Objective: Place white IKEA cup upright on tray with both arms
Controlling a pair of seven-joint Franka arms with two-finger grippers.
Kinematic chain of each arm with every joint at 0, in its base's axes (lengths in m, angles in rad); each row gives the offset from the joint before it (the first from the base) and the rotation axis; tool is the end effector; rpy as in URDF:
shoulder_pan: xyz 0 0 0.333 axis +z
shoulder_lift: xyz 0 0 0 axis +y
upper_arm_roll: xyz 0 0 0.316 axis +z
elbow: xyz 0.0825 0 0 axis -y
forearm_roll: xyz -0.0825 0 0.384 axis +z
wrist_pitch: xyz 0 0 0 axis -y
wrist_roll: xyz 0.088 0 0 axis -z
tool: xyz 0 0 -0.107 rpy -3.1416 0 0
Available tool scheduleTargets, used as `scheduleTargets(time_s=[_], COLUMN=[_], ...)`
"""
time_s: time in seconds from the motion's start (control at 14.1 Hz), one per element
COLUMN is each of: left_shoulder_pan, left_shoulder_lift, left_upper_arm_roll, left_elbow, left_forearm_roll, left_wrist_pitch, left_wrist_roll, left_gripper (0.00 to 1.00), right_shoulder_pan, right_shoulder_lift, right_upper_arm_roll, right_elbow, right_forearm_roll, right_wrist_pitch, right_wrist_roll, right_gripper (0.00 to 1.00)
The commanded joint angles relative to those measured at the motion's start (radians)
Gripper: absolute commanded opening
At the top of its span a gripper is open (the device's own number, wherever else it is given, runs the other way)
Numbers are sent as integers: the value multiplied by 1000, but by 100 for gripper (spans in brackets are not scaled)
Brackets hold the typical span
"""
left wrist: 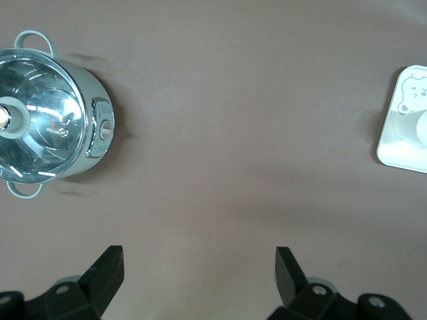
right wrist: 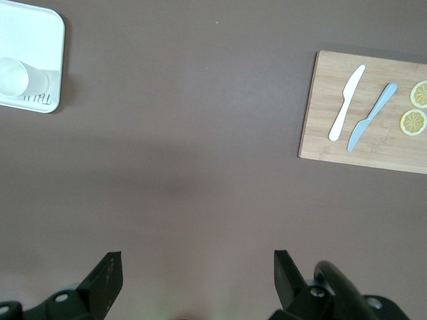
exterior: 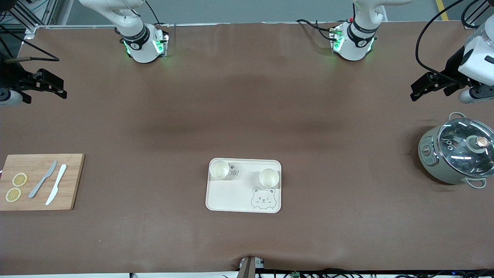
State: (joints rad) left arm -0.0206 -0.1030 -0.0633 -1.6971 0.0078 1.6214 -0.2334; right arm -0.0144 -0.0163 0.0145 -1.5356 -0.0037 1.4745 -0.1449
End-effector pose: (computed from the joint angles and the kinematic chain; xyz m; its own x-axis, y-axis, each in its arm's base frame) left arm 0.5244 -0.0450 0.6247 0.9884 0.1487 0.0297 0.1490 -0.9888 -0.0076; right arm 0.5397 -0.0003 0.6416 0.9885 0.1441 -0.0449 0.1442 -0.9896 -0.0026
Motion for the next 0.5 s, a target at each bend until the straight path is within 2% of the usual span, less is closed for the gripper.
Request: scheduleTargets(time_s=[0.0,0.43], left_shoulder_pan=[5,7], left_shoulder_lift=[31,48], left_upper_arm_roll=[-4,-6], left_elbow=[42,57], left_forearm_roll=[0,1], left_wrist_pitch=[-8,-17], left_wrist_roll=[11,13], left_gripper=[100,100], right_shoulder_pan=[-12,-18], right_shoulder_lift=[-1,3], right_upper_arm_roll=[2,2], right_elbow=[11,20], right_forearm_roll=[16,10], right_wrist_pitch=[-19,-25], right_wrist_roll=[-5,-13], right_gripper=[100,100])
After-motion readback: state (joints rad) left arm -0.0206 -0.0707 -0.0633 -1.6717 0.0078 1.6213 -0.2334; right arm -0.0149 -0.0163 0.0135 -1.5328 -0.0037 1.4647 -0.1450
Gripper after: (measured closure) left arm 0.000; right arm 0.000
